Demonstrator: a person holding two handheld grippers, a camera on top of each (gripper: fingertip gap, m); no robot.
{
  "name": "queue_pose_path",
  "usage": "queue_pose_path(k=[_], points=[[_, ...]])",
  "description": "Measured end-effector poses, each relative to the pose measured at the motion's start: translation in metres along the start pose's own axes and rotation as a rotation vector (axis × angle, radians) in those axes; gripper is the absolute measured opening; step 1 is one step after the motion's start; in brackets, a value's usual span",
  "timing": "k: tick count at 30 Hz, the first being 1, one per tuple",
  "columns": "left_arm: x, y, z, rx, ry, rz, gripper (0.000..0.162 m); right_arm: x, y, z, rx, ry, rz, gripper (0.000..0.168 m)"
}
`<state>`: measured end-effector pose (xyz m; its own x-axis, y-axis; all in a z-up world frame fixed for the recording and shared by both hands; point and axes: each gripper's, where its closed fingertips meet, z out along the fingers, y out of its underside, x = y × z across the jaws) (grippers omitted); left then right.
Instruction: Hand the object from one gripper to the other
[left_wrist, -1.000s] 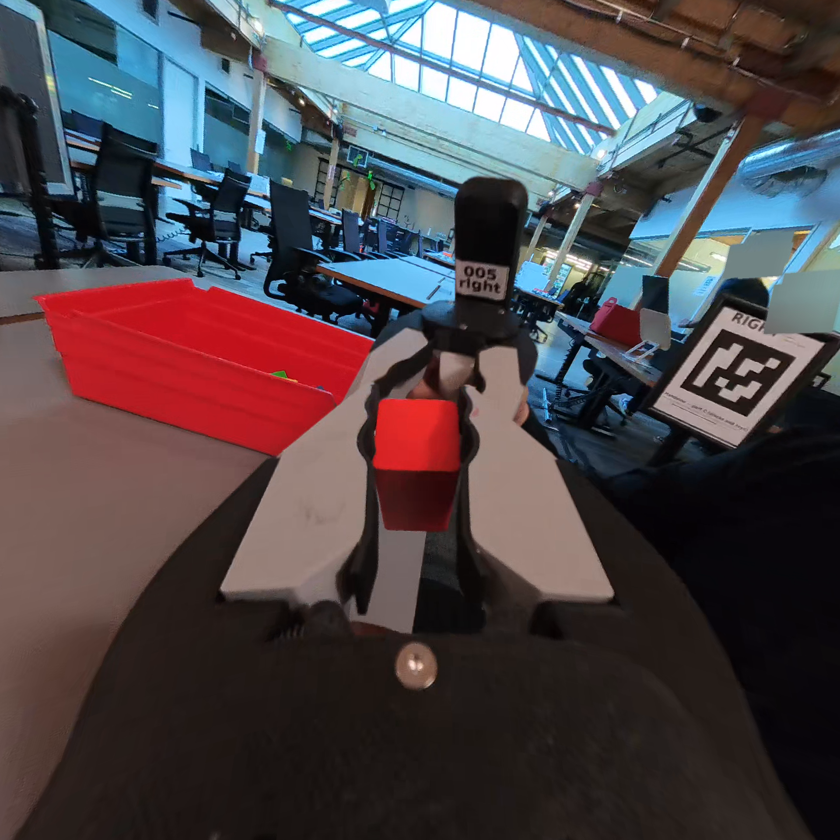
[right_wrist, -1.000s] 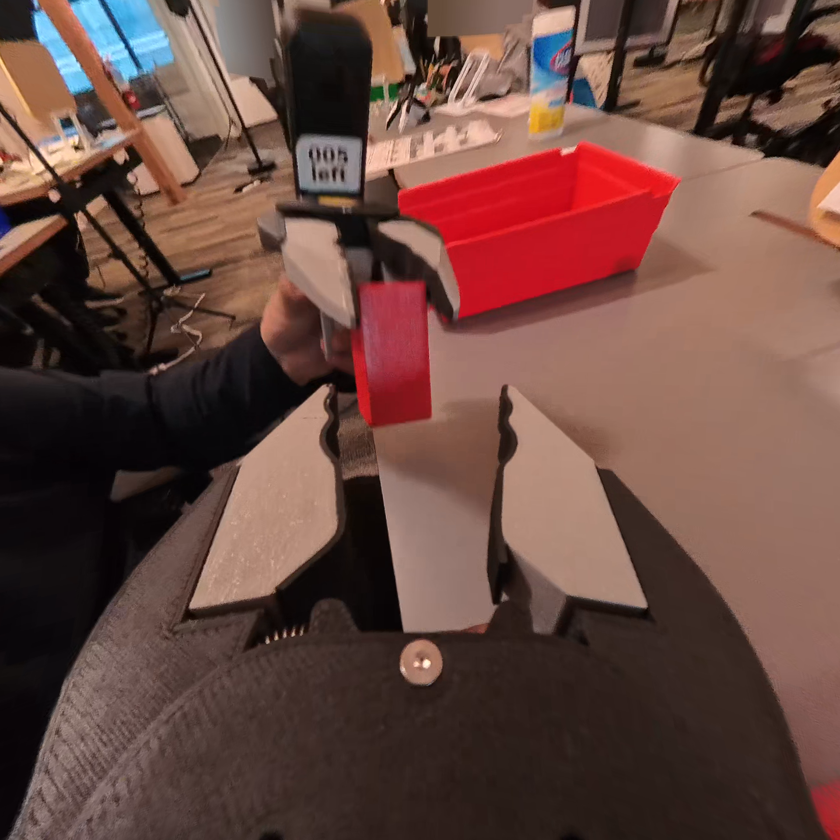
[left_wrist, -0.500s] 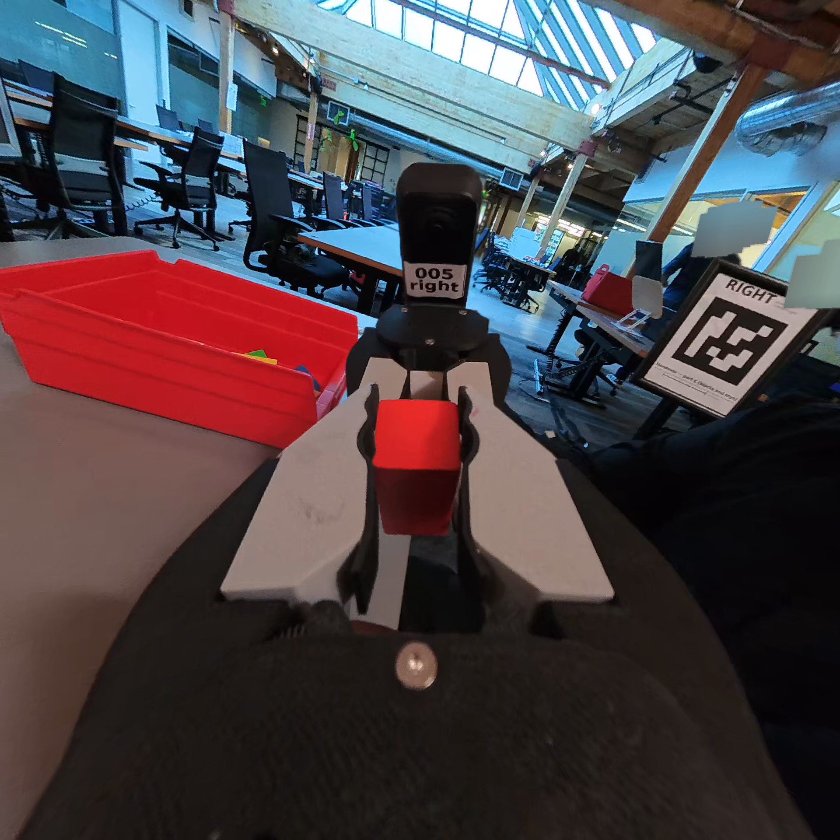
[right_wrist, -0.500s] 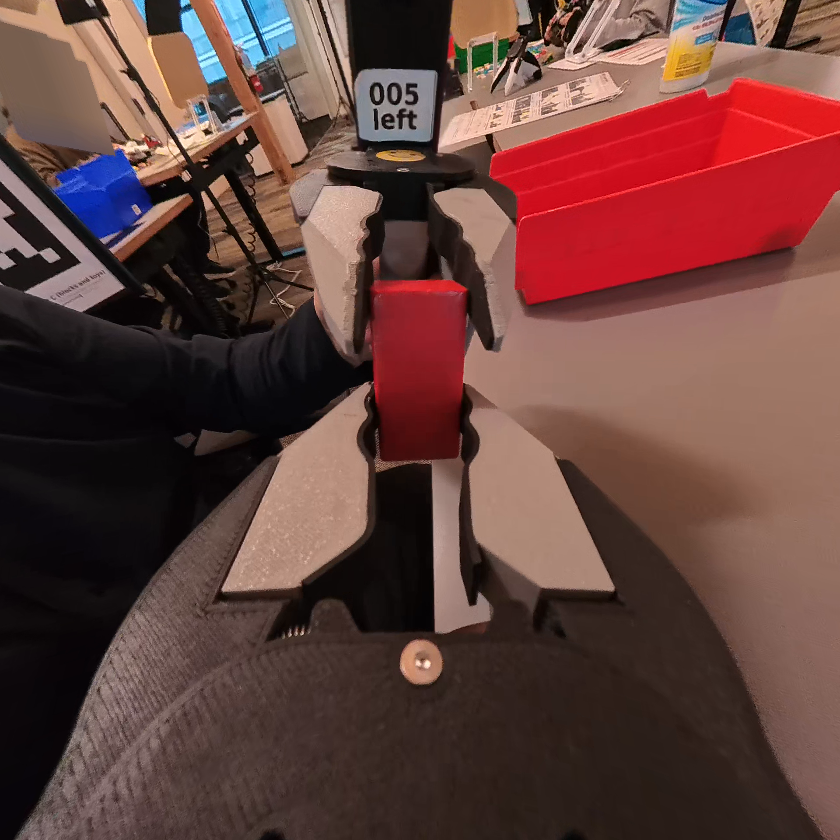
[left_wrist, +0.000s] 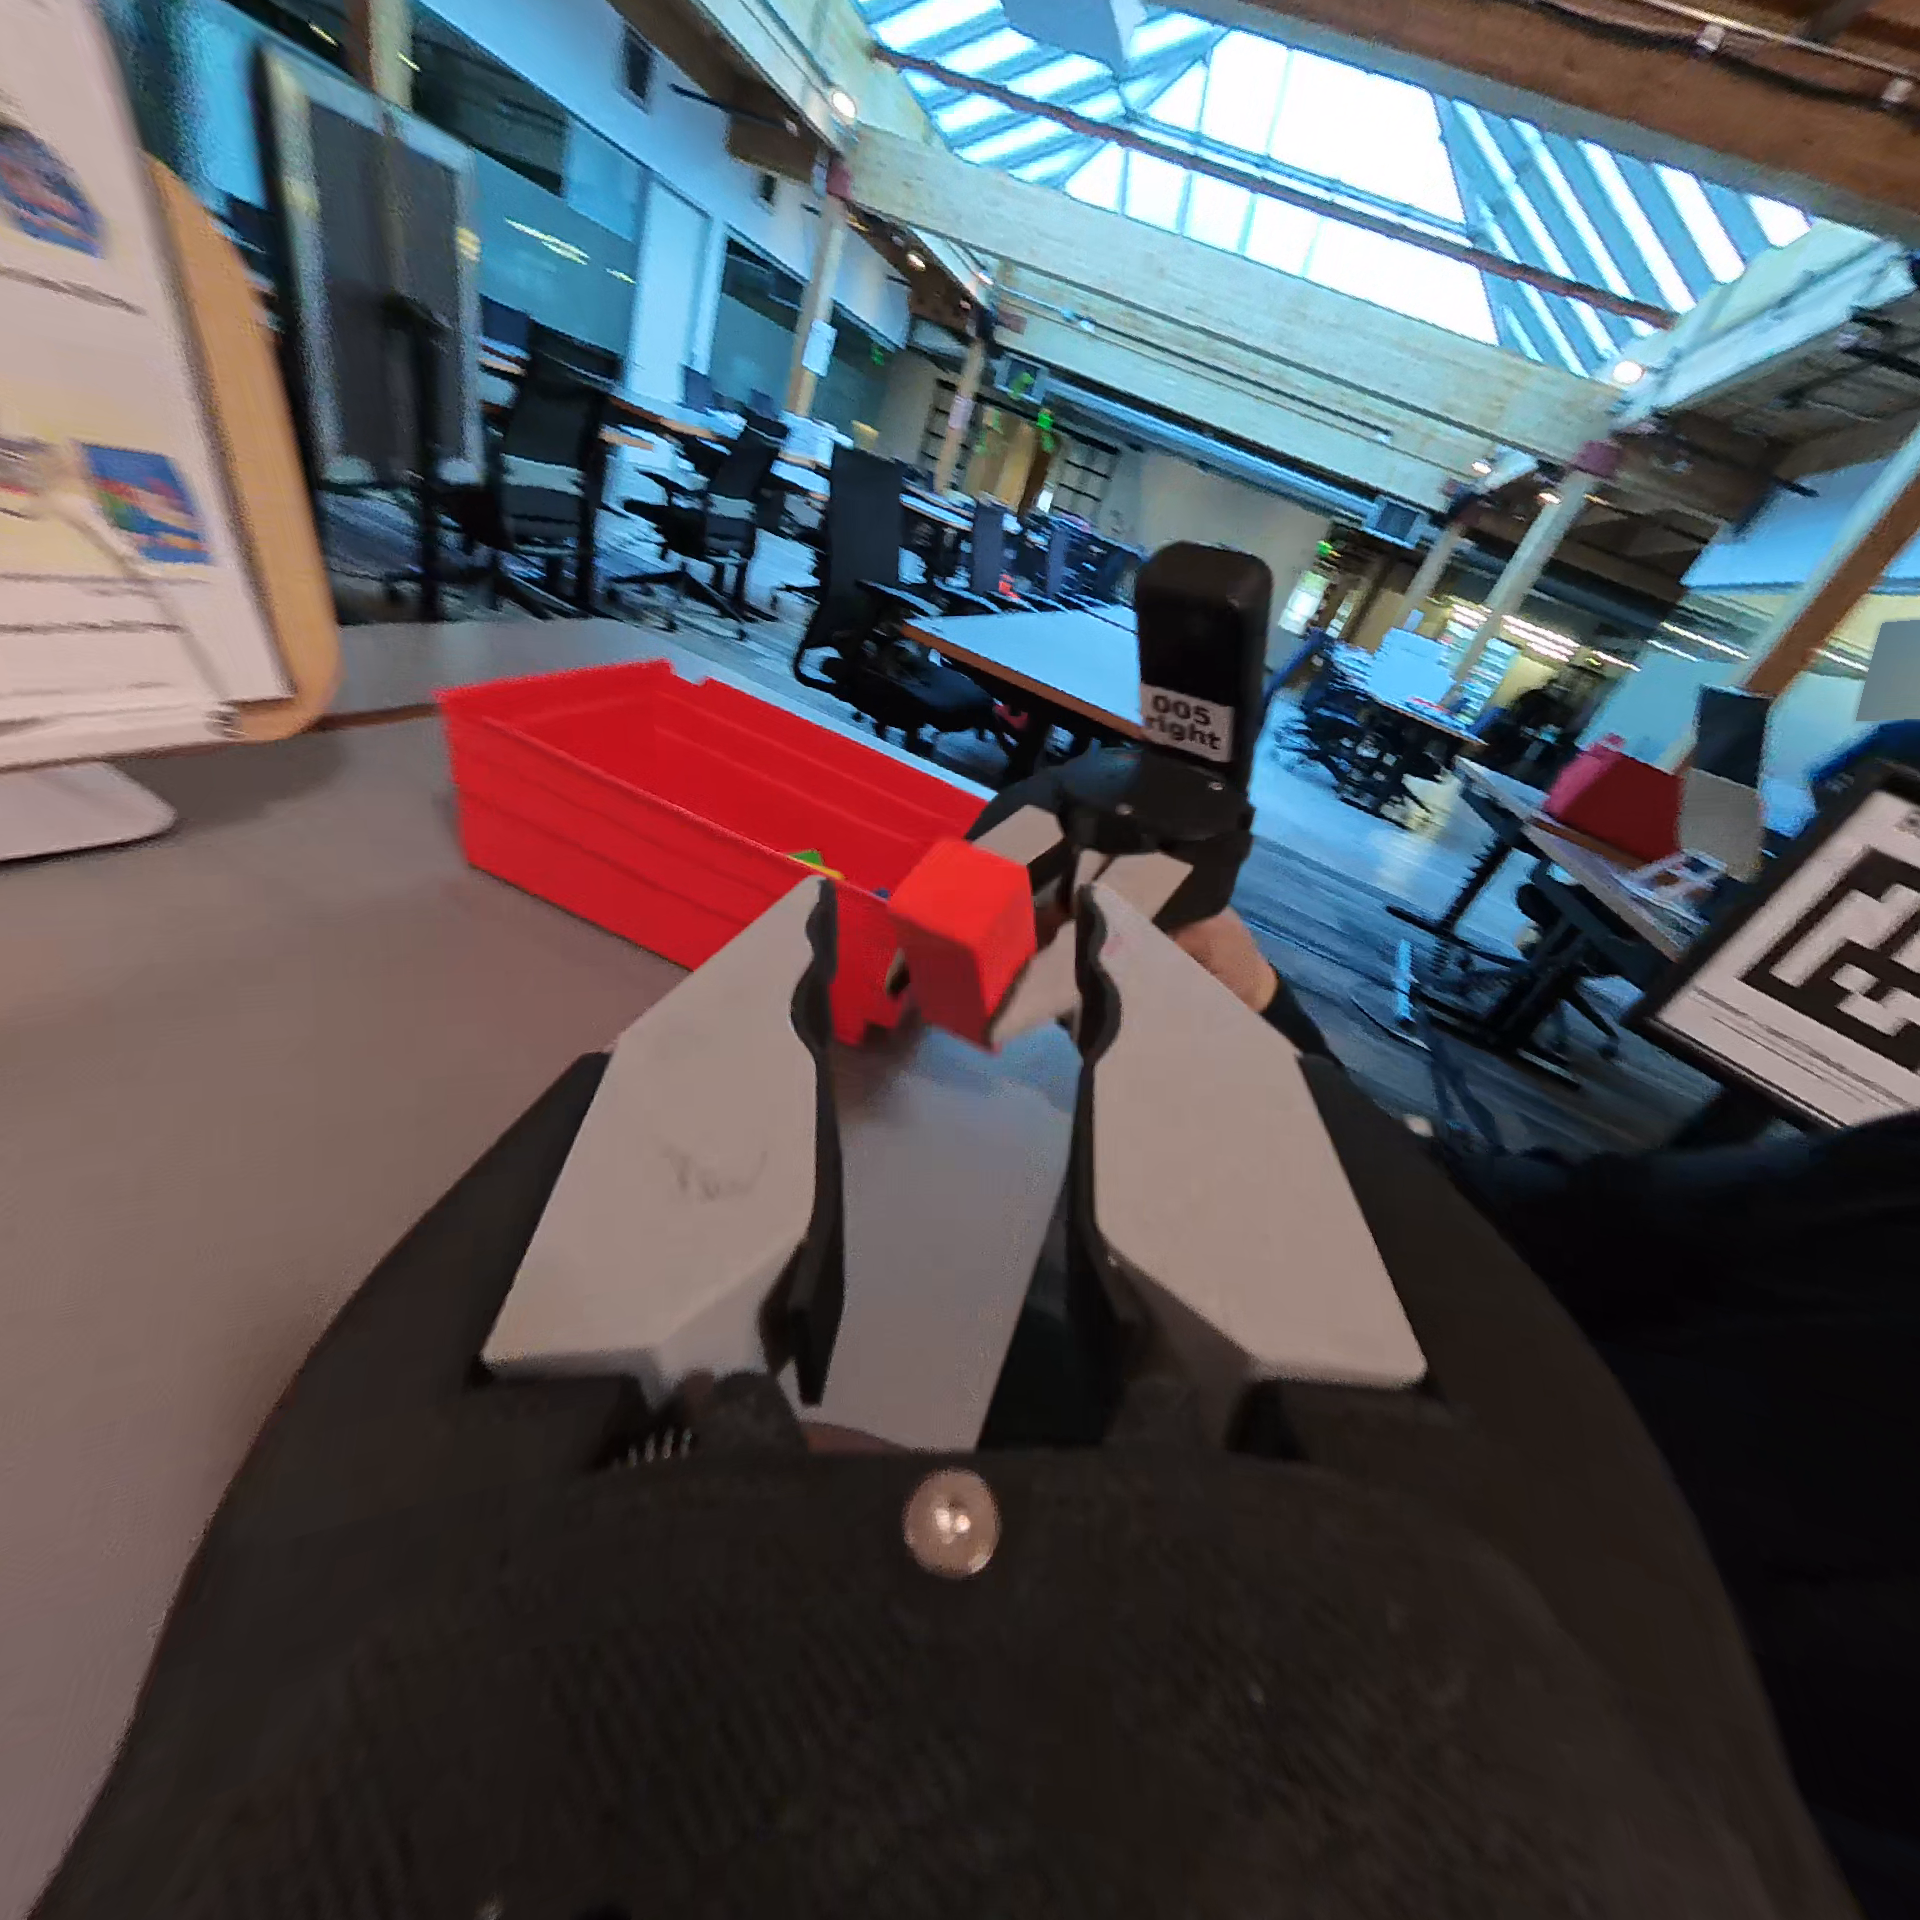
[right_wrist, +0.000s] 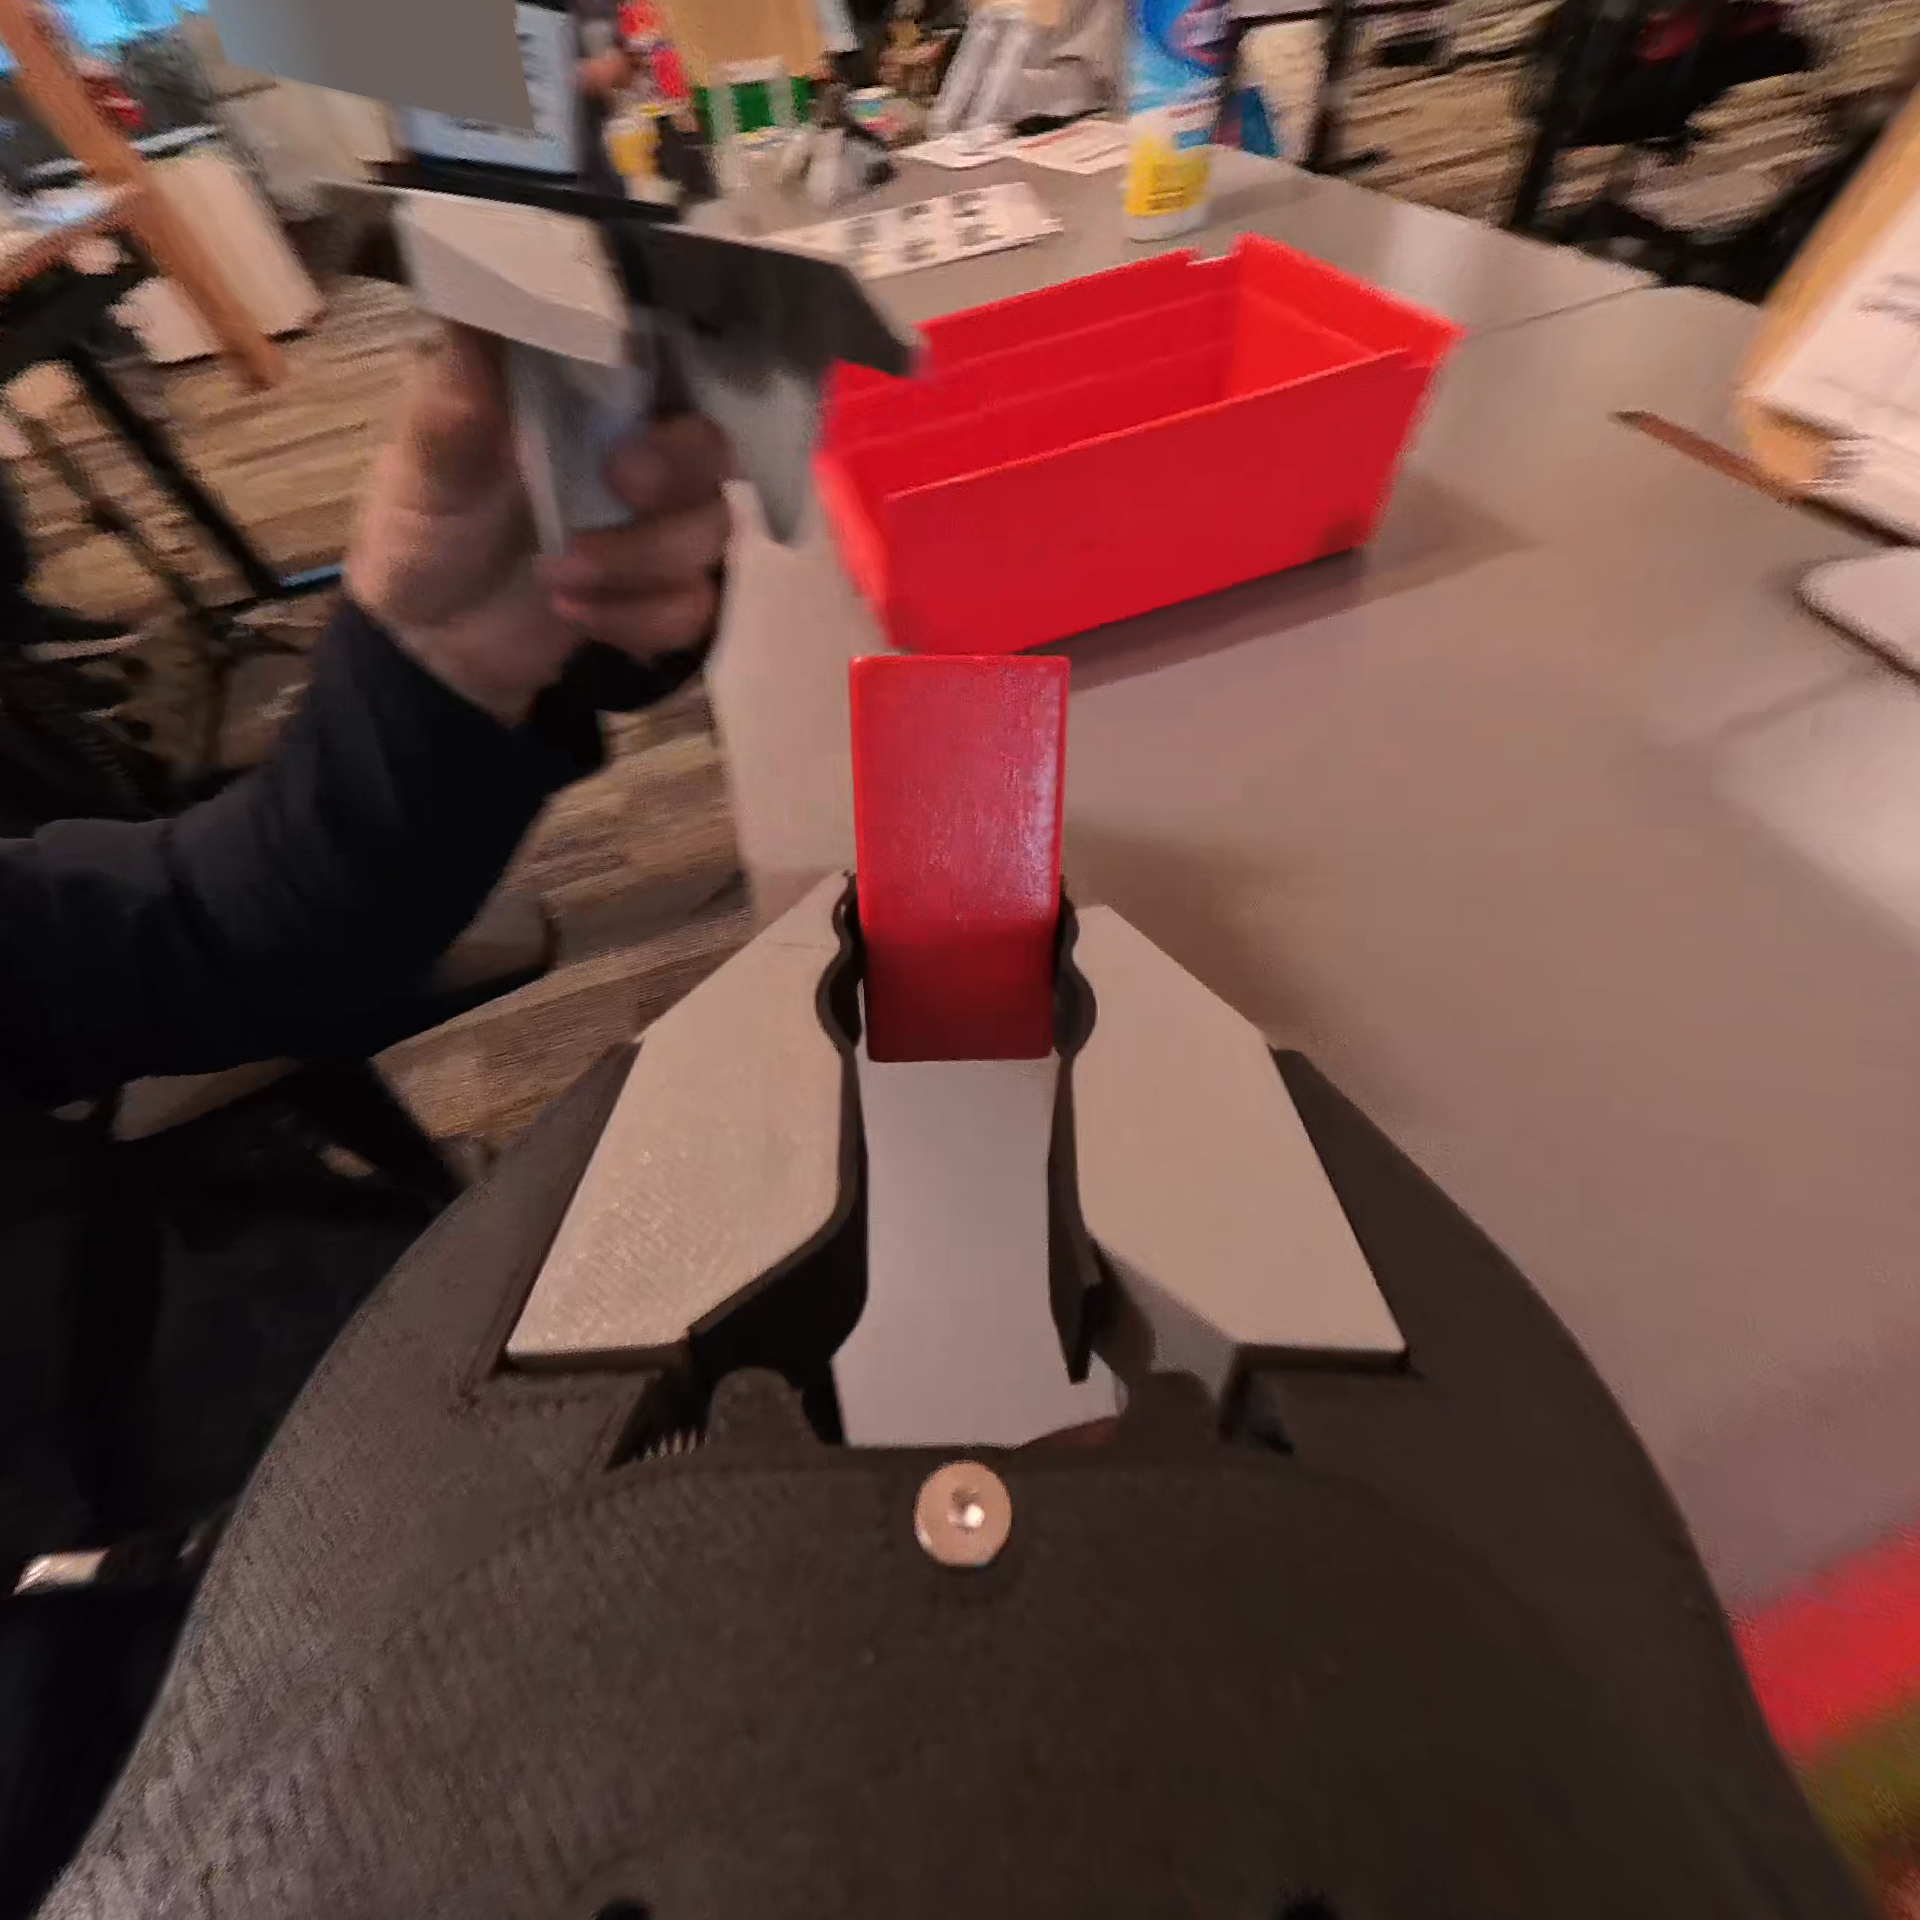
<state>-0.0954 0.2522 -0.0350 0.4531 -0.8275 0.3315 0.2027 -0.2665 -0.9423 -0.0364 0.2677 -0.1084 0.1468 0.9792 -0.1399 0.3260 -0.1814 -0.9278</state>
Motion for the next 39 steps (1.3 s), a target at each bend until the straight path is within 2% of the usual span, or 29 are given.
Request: queue_pose_path(k=[4, 8, 11, 14, 18, 20, 24, 30, 36, 39], points=[[-0.002, -0.026, -0.036, 0.105, -0.043, 0.001, 0.035, 0.102, -0.005, -0.059, -0.057, 0.356, 0.074, 0.033], [-0.004, -0.032, -0.049, 0.120, -0.067, -0.002, 0.031, 0.232, 0.020, -0.136, -0.256, 0.770, 0.217, 0.032], [-0.017, -0.029, -0.053, 0.083, -0.160, 0.038, 0.031, 0.288, 0.052, -0.161, -0.438, 0.905, 0.278, 0.032], [-0.053, -0.018, -0.064, -0.011, -0.403, 0.131, 0.032, 0.319, 0.085, -0.164, -0.597, 0.977, 0.327, 0.032], [-0.066, -0.009, -0.073, -0.096, -0.494, 0.184, 0.039, 0.342, 0.127, -0.165, -0.765, 1.058, 0.421, 0.033], [-0.072, -0.011, -0.082, -0.102, -0.541, 0.211, 0.040, 0.352, 0.131, -0.168, -0.755, 1.124, 0.439, 0.033], [-0.094, -0.023, -0.121, -0.081, -0.724, 0.266, 0.039, 0.352, 0.149, -0.176, -0.849, 1.139, 0.479, 0.033], [-0.090, -0.041, -0.142, 0.060, -0.650, 0.156, 0.038, 0.346, 0.165, -0.175, -0.800, 1.056, 0.624, 0.035], [-0.089, -0.042, -0.144, 0.055, -0.651, 0.160, 0.037, 0.337, 0.165, -0.181, -0.799, 1.050, 0.612, 0.032], [-0.091, -0.040, -0.148, 0.038, -0.670, 0.168, 0.039, 0.333, 0.151, -0.184, -0.766, 1.059, 0.576, 0.035]])
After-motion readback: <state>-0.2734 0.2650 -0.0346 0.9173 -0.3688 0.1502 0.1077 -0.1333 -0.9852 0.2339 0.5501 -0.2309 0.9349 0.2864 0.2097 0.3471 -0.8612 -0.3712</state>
